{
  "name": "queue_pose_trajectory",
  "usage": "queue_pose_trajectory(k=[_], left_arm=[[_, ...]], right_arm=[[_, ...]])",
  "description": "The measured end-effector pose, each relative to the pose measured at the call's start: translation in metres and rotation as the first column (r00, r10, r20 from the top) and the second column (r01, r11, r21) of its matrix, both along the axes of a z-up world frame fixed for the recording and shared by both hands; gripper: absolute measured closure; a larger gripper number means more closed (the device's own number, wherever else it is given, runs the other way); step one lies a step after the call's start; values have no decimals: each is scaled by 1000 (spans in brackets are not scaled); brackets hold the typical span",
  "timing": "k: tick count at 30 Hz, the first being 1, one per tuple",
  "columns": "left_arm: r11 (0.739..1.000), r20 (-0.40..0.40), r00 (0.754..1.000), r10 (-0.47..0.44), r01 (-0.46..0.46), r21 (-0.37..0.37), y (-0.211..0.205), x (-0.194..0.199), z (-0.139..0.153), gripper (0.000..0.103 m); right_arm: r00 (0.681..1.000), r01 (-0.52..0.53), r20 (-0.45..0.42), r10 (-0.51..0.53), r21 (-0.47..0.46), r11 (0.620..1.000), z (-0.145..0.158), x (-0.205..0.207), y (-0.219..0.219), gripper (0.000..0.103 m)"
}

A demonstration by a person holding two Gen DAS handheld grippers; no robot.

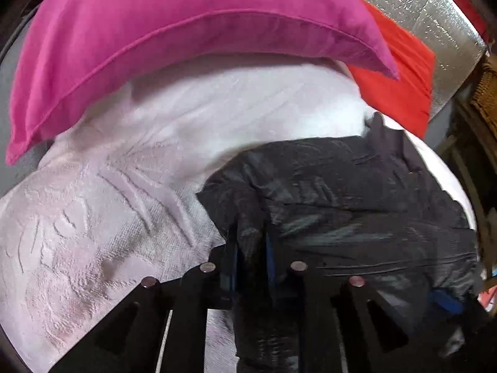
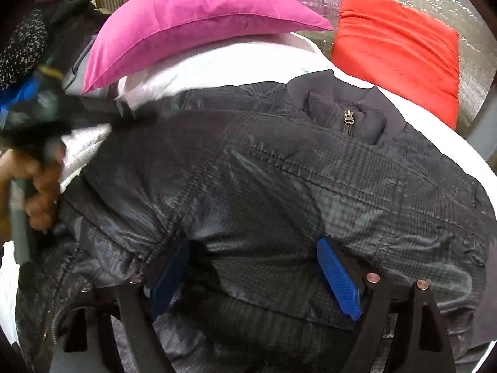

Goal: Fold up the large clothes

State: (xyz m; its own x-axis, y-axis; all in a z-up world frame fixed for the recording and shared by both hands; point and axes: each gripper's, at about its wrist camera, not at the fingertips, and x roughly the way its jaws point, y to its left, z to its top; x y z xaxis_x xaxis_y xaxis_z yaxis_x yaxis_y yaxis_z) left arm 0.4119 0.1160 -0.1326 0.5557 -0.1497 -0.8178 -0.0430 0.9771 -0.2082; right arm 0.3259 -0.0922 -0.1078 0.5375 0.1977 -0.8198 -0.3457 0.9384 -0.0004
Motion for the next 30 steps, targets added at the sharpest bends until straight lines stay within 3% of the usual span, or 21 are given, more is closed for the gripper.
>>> queue_pose_trajectory(k=[3, 6, 8, 11, 15, 17, 21, 23, 26, 28, 30], left_arm=[[995, 55, 998, 36, -41, 89, -9, -10, 23, 75], [977, 166, 984, 70, -101, 190, -19, -32, 52, 59], [963, 223, 971, 84, -137, 232, -28, -50, 67, 48], [963, 275, 961, 22, -94, 252, -58, -74, 75, 46], [971, 264, 959, -104, 41, 234, -120, -89, 75, 44], [966, 243, 953, -179, 124, 226, -151, -95, 70, 44], [940, 215, 931, -294, 240, 244, -216, -103, 50, 44], [927, 184, 930, -319, 265, 267, -232, -100, 37, 44], [919, 113, 941, -318, 277, 280, -240, -94, 15, 43], [918, 124, 940, -317, 272, 287, -240, -99, 12, 43], [915, 121, 940, -319, 273, 297, -242, -98, 13, 43]], right_arm=[[1000, 4, -9, -4, 2, 1000, 0, -1, 0, 16], [1000, 10, 1, -10, 20, 1000, -4, 2, -2, 15], [1000, 15, 5, -16, 85, 996, 4, 0, -11, 16], [998, 53, 29, -61, 235, 971, 32, -17, -51, 18], [976, 166, 84, -203, 323, 932, 67, -38, -135, 16], [944, 274, 82, -319, 342, 899, 72, -42, -187, 16], [829, 518, -25, -559, 410, 750, 51, -38, -299, 16], [806, 571, -147, -573, 448, 688, 26, -21, -333, 16], [811, 573, -216, -544, 478, 666, 6, 1, -344, 19], [841, 537, -229, -491, 475, 697, -1, 24, -339, 27], [848, 530, -259, -463, 427, 733, -8, 45, -333, 80]])
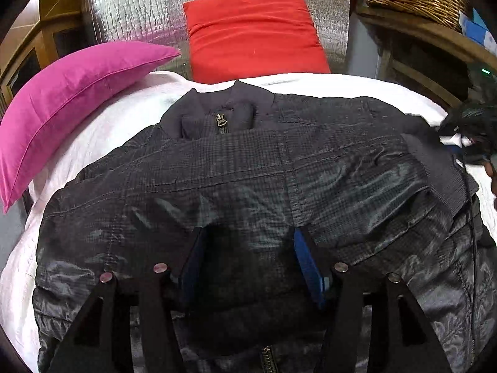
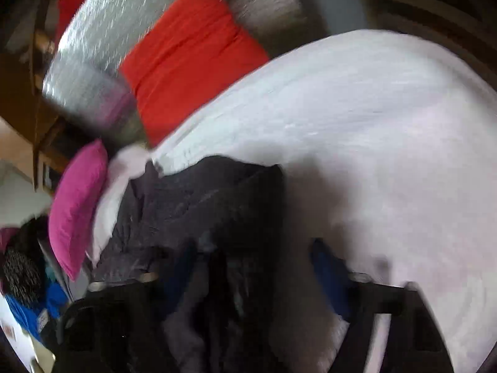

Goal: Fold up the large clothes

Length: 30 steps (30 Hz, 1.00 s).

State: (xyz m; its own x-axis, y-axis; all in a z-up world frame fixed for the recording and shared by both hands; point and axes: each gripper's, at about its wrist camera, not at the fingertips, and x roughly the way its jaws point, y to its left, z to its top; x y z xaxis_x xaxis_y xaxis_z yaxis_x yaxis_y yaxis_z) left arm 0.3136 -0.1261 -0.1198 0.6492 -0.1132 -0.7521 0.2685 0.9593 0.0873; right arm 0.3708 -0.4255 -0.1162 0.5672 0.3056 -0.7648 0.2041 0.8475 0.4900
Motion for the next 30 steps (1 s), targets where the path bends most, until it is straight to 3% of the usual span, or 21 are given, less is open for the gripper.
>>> queue_pose_trajectory(k=[2, 4, 7, 8, 9, 11, 13, 17, 19, 23, 30], left_arm=[[1000, -4, 1000, 1, -1, -2, 0, 2, -1, 43], [1000, 4, 1000, 0, 0, -4, -1, 1, -2, 43], [1000, 18, 1000, 3, -3, 6, -1, -2, -4, 43], [1000, 18, 1000, 4, -4, 6, -1, -2, -4, 43], [1000, 16, 1000, 4, -4, 6, -2, -1, -5, 43], [1000, 15, 1000, 4, -4, -1, -1, -1, -5, 42], [1000, 16, 1000, 5, -5, -2, -1, -1, -5, 42], [1000, 15, 1000, 5, -5, -4, -1, -1, -5, 42], [1000, 13, 1000, 5, -5, -6, -1, -1, -6, 42], [1000, 2, 1000, 4, -4, -4, -1, 0, -4, 42], [998, 15, 1000, 27, -26, -55, 27, -14, 19, 41]], right_arm=[[998, 20, 58, -14, -101, 995, 21, 2, 10, 88], [992, 65, 118, -45, -166, 984, 37, -2, 13, 88], [999, 32, -5, -35, -271, 962, 17, 6, 21, 80], [999, 45, 21, -41, -295, 955, 20, -1, 23, 69], [998, 61, 41, -51, -298, 953, 25, -7, 24, 46], [992, 105, 95, -79, -305, 946, 41, -23, 29, 21], [983, 114, 175, -56, -339, 934, 66, -47, 44, 21], [966, -10, 242, 89, -308, 951, 86, -74, 89, 21], [963, -99, 212, 164, -289, 952, 75, -80, 110, 21], [985, -162, 11, 175, -320, 933, 14, -63, 118, 22], [984, -154, 31, 176, -347, 925, 13, -57, 121, 21]])
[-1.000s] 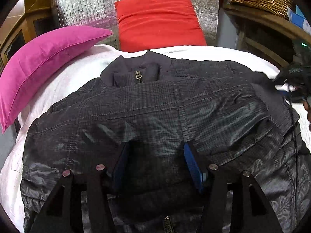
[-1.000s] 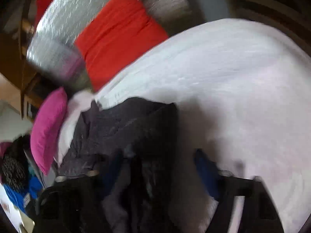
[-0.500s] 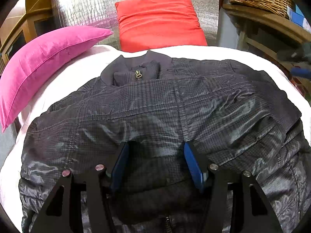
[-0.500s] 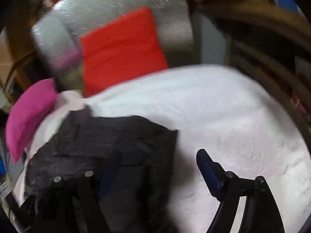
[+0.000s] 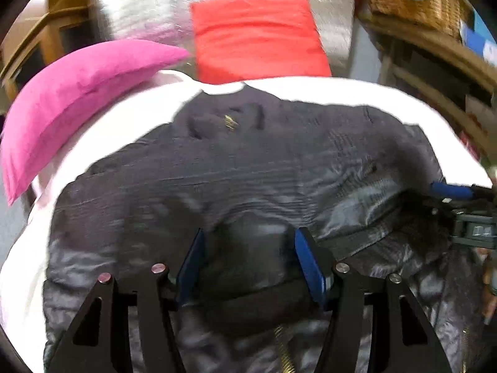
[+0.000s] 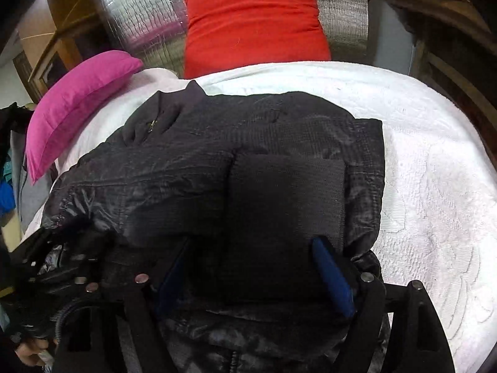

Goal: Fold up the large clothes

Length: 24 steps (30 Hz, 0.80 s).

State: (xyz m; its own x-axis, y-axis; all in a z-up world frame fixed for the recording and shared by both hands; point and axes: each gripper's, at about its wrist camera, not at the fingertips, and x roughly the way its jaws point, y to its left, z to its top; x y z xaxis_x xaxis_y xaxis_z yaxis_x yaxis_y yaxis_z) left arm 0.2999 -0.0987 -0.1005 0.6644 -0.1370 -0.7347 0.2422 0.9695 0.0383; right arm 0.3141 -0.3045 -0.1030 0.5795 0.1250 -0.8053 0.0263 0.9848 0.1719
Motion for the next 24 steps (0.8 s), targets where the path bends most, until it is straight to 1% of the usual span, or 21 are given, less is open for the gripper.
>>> queue_pose_trajectory(k=[1, 3, 5, 6, 7, 8, 10, 11, 13, 14, 16, 17, 18, 20, 21, 22, 24], left_arm=[[1000, 19, 1000, 17, -17, -6, 10, -3, 4, 41], [996, 45, 995, 92, -92, 6, 39, -5, 7, 41], [988, 5, 988, 151, -152, 26, 62, 3, -3, 41], [985, -34, 984, 173, -172, 29, 74, 9, -14, 41], [986, -52, 984, 169, -168, 13, 80, 11, -20, 36], [988, -48, 986, 157, -157, 0, 83, 12, -22, 35], [988, -39, 988, 153, -152, 29, 79, 12, -19, 34], [987, -41, 987, 157, -156, 30, 78, 11, -17, 35], [988, -19, 988, 151, -151, -3, 80, 6, -4, 35], [988, 5, 988, 157, -157, -3, 83, 4, 2, 35], [982, 46, 980, 191, -191, 1, 93, -2, 9, 35], [977, 50, 975, 215, -215, 0, 101, -2, 9, 35], [971, 35, 971, 236, -237, 11, 108, -1, 5, 35], [967, -22, 967, 253, -252, 33, 118, 4, -11, 35], [967, -22, 967, 252, -251, 35, 122, 4, -16, 34], [968, -12, 968, 249, -249, 36, 122, 3, -17, 34], [969, -14, 969, 245, -245, 34, 124, 3, -14, 34]], right_arm=[[1000, -5, 3, 5, -3, 1000, 0, 0, 0, 21], [1000, -11, 7, 11, -8, 1000, 3, -3, -1, 21], [1000, -11, 9, 11, -14, 1000, 3, -2, -1, 21], [1000, -10, 9, 10, -19, 1000, 1, -3, 4, 21], [1000, -9, 7, 10, -26, 1000, 0, -3, 6, 21], [1000, -10, 6, 10, -34, 999, 1, -6, 7, 20], [1000, -10, -4, 10, -58, 998, 4, -4, 11, 20], [1000, -4, -5, 4, -68, 998, 9, -7, 12, 21], [999, -7, 49, 10, -56, 998, 27, -14, 18, 21], [996, -9, 89, 14, -61, 998, 37, -20, 19, 21], [992, 3, 123, 9, -94, 996, 44, -26, 21, 21], [993, -3, 116, 16, -105, 995, 42, -26, 22, 21], [996, -10, 89, 22, -128, 992, 34, -24, 23, 21], [999, -23, 19, 27, -175, 984, 10, -18, 23, 20], [999, -40, 14, 43, -191, 981, 1, -19, 25, 19], [998, -40, 39, 50, -217, 975, 0, -21, 28, 19], [999, -34, 32, 43, -244, 969, 3, -20, 33, 18]])
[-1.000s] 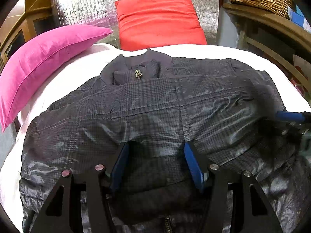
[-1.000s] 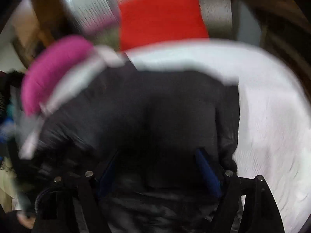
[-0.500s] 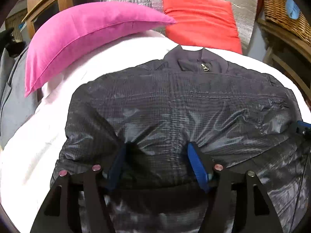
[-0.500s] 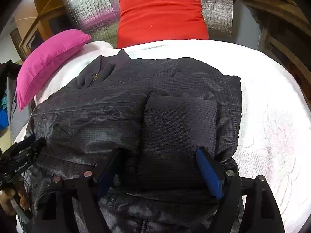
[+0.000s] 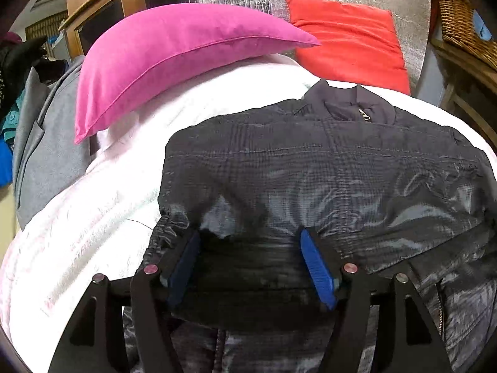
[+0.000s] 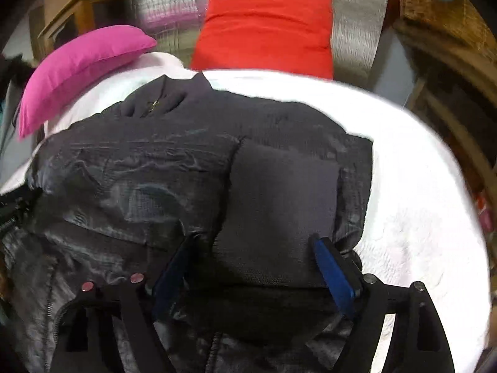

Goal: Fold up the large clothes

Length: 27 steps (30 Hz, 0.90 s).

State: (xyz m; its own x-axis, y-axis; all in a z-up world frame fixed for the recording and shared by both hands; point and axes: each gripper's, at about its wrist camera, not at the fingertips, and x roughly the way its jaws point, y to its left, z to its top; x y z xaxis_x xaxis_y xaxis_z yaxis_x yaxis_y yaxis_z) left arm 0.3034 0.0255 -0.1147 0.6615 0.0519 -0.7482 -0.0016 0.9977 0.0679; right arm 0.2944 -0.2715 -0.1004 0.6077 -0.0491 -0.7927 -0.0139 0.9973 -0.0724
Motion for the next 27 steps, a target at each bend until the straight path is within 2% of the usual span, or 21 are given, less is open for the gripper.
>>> queue_pose_trajectory(k=[2, 5, 8, 11, 12, 13, 16, 23, 25, 27], left_arm=[[1000, 13, 1000, 11, -11, -8, 5, -2, 9, 35], [999, 72, 996, 45, -44, -14, 13, -13, 18, 35], [999, -12, 999, 33, -32, 23, 13, -3, -2, 34], [998, 2, 999, 42, -42, 48, 11, -4, -8, 34], [998, -1, 999, 44, -44, 50, 10, -4, -8, 34], [998, -7, 999, 46, -45, 47, 11, -2, -7, 34], [998, -13, 999, 35, -35, 46, 10, -4, -5, 34], [998, -16, 999, 48, -48, 29, 11, -20, 10, 34], [998, -14, 999, 47, -46, 33, 9, -23, 13, 34], [998, -30, 998, 46, -45, 44, 6, -23, 11, 34]], right_arm=[[1000, 7, -11, -7, 1, 1000, 8, 1, 1, 18], [998, -3, 65, 1, 27, 1000, 34, -2, 4, 18], [996, 0, 91, -3, 41, 999, 45, 11, 10, 18], [999, 33, 31, -33, 0, 999, 22, 36, 13, 17], [997, 54, -48, -55, -21, 998, 3, 49, 10, 16], [994, 63, -86, -62, 5, 998, -8, 53, 7, 15], [996, 75, -48, -74, 15, 997, 4, 44, 8, 13], [999, -10, 32, 10, 1, 1000, 34, -21, 24, 13], [999, -21, 34, 22, -30, 999, 29, -32, 28, 13], [1000, -21, -11, 21, -68, 997, 14, -33, 28, 13]])
